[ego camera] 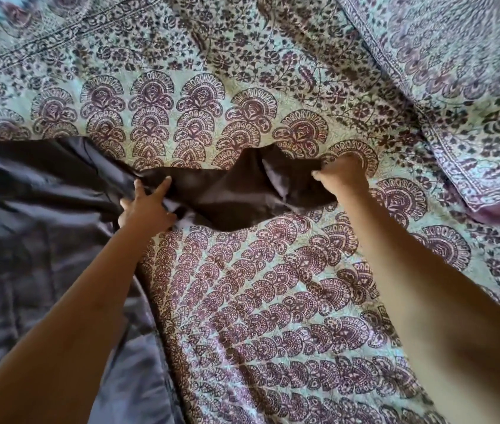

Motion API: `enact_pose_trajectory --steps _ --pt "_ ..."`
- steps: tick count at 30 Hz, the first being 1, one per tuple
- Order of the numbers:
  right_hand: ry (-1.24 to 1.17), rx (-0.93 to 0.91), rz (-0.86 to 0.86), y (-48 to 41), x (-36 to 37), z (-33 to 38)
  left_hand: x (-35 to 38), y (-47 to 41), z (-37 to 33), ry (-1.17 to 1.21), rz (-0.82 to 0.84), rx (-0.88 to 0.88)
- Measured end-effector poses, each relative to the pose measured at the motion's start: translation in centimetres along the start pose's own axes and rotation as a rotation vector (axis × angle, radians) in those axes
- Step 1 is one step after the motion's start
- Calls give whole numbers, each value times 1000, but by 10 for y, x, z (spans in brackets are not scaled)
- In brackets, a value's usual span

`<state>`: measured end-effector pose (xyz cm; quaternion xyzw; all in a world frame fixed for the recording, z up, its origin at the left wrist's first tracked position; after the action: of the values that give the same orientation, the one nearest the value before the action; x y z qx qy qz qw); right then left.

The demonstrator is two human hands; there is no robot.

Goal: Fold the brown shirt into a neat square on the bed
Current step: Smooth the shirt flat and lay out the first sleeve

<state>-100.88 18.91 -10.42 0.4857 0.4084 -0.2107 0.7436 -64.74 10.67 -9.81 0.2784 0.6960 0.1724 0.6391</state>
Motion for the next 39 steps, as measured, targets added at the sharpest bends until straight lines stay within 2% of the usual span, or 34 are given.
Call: enact_pose_trajectory --steps 1,3,6,8,11,15,20,24,26,28,32,35,39 --pt "11 -15 21 -3 1 3 -2 1 0 12 -19 -11" --pt "-32 -85 -60 -6 -7 7 -7 3 -2 25 -87 -28" --pt "-338 -100 -231 -5 -43 -1 -16 4 -17 25 -248 -3" --pt "-421 -50 -350 -7 -72 -12 -19 1 -33 32 -310 37" --pt "-357 -38 -475 -21 -110 -22 -22 -11 -63 39 -332 132" --pt "-250 -120 -589 -42 -138 -23 -26 -31 -98 35 -345 268" --pt "-156 -241 -586 -56 -133 -30 -43 -52 -103 -43 -391 266" --pt "-75 -225 -612 -55 -115 -42 -60 -60 -103 195 -441 265" --pt "-9 -233 -653 -50 -106 -49 -65 -60 -99 218 -471 242" --pt "66 -229 -662 -47 -96 -55 -67 -65 -89 116 -470 191" --pt "112 -111 -555 -39 -76 -51 -66 -80 -78 -92 -316 195" --pt "120 -304 -553 -19 -55 -16 -71 -91 -76 -164 -218 273" --pt "207 -737 -372 13 2 47 -80 -103 -82 -326 -85 373"
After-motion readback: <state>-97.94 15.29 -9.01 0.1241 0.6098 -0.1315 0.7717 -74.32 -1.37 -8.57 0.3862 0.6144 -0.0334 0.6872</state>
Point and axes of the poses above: each hand's wrist, its own y-axis away from the middle knuckle, its own x-axis out of the palm, z = x × y, the point moved 6 cm from there along -y, towards the middle knuckle, and after that the axes turned 8 degrees about x, right-handed, at the moved point
